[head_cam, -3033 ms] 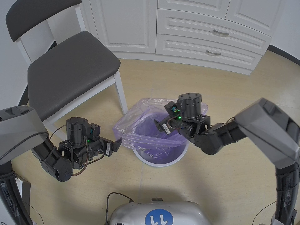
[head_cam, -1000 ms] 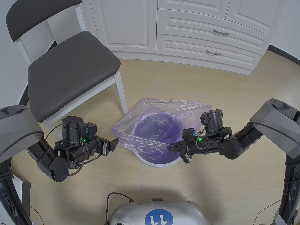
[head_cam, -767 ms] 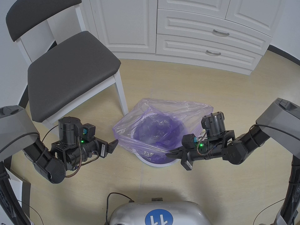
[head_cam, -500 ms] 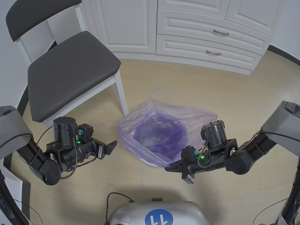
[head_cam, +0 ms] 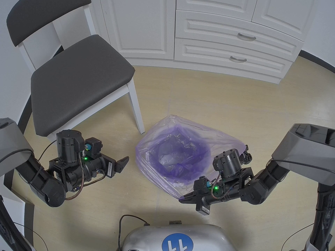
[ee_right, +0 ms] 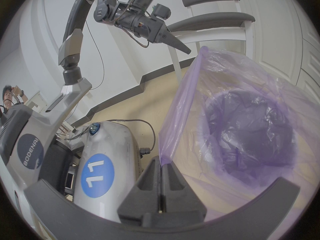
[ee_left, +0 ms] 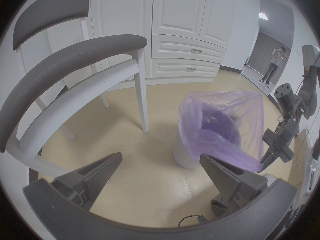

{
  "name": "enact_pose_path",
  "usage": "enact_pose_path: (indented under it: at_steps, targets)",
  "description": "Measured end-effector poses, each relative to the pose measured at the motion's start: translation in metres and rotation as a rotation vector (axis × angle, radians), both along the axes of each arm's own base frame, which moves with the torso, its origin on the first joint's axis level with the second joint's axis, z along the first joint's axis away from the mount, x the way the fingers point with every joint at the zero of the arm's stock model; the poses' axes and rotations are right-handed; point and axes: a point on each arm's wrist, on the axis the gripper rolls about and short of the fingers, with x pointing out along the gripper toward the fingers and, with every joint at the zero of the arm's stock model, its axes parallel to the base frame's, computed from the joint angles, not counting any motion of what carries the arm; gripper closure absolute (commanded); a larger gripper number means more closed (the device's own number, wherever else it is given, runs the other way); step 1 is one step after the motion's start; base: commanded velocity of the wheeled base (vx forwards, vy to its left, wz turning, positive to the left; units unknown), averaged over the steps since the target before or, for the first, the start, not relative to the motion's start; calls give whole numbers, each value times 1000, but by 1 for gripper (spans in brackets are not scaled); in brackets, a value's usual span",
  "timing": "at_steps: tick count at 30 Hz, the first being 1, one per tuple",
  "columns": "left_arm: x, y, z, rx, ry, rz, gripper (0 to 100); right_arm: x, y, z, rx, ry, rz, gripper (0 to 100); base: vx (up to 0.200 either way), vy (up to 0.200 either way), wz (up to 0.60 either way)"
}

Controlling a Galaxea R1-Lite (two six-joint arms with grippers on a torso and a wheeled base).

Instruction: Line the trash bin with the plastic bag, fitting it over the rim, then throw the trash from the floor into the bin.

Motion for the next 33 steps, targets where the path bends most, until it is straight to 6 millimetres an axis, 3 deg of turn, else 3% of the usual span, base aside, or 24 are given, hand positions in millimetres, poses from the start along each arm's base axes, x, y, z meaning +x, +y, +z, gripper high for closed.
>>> enact_pose_path:
  at_steps: [7,16,17,24,33]
  targets:
    - [1,1,1,-2,-5,4,0,20,17,-29,12,26,-17,100,0,0,0]
    - [2,0,0,-2,-3,3,0,36,32,-50,44,-9,-41,100,0,0,0]
    - [2,0,0,-1,-3,3,0,36,33,-53,46,-15,-41,0,0,0,0]
    - [1,0,0,-2,-2,0,0,26,35,-54,47,-18,-24,0,0,0,0]
    - [-2,-3,0,2,2,-1,0,-14,21,-34,49,-9,2,0,0,0,0]
